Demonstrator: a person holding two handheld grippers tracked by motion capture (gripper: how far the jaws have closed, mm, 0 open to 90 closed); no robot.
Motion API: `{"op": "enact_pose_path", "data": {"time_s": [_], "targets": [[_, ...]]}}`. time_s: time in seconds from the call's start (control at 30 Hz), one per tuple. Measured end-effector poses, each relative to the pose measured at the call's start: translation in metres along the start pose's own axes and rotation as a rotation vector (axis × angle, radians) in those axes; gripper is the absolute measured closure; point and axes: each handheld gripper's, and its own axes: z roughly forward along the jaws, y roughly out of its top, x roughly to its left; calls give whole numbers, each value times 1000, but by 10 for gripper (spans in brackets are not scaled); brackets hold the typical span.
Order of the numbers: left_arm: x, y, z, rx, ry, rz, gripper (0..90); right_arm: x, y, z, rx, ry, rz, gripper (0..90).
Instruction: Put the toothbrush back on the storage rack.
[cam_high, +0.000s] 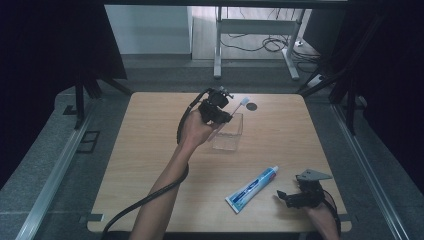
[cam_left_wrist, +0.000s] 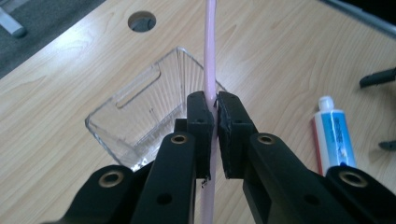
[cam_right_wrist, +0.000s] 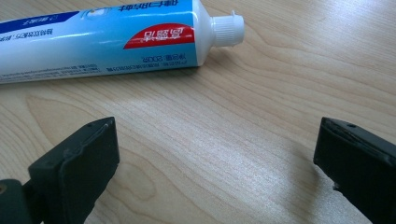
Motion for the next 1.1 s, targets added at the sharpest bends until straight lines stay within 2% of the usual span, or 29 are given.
{"op": "enact_pose_path", "data": {"time_s": [0.13,0.3,0.5,0.77,1.1], "targets": [[4,4,4,-24,1,0,841,0,0,0,1,1,-2,0],[10,7,8,-63,-19,-24,842,0,0,0,1,2,-2,0],[15,10,12,-123,-12,-51,842,0,0,0,1,4,0,1],[16,11,19,-150,13,-49,842,0,0,1,1,9,0,0],[20,8,33,-176,25,-89,842,0,0,1,0,11,-2,1]]}}
